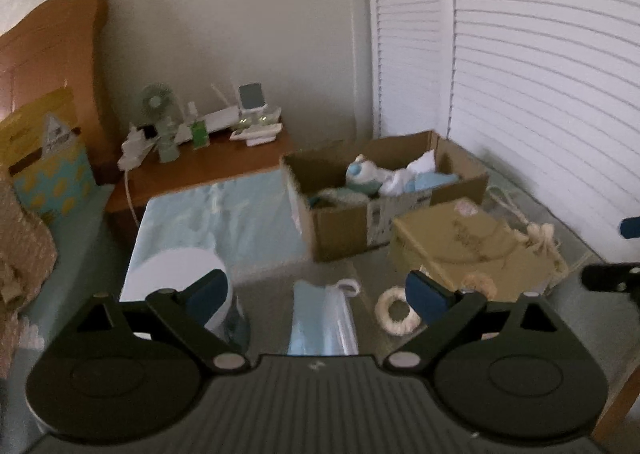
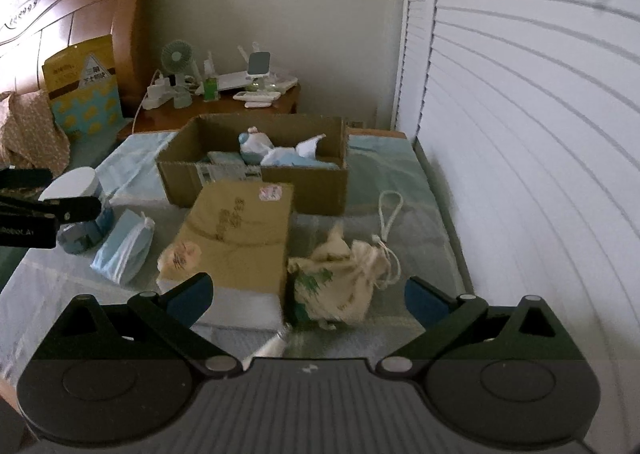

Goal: Organize soft objects
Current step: 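Move the right gripper to the cream bamboo-print pouch while the left moves to the flat blue mask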

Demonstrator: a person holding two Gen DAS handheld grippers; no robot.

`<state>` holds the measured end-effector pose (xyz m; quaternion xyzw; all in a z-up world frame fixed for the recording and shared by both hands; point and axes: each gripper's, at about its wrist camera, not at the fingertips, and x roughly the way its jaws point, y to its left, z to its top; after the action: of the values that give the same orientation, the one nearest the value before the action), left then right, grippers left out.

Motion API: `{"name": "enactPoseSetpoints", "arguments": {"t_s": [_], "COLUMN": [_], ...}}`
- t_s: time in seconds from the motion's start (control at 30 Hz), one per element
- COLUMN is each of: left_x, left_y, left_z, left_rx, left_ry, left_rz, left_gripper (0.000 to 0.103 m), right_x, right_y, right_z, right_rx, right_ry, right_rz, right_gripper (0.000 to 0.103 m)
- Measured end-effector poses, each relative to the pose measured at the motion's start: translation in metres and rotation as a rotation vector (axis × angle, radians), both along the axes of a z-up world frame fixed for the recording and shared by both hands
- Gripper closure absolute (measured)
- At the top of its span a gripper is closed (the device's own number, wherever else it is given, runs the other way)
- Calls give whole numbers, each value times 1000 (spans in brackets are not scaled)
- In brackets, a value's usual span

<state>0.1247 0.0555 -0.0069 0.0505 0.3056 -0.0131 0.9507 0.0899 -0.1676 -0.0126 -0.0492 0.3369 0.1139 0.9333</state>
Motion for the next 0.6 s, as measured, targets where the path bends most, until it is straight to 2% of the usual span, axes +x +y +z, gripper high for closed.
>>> {"name": "enactPoseSetpoints", "arguments": {"t_s": [0.2, 0.33, 0.6], "left_x": [-1, 1, 13], "left_y": [0, -5, -6], "left_z": [-23, -33, -53], "left_rx": [-12, 19, 15], "left_ry": [32, 33, 75], "left_rz": [35, 38, 52], "left_gripper": [8, 8, 9], "right_x": [-8, -7, 0], "right_y": [-15, -26, -38], "right_z": [-17, -38, -77], "right_rx": [-33, -45, -53], "right_ry": [28, 81, 179], "right_rz": [-24, -54, -96], "right_gripper": [0, 0, 0]}}
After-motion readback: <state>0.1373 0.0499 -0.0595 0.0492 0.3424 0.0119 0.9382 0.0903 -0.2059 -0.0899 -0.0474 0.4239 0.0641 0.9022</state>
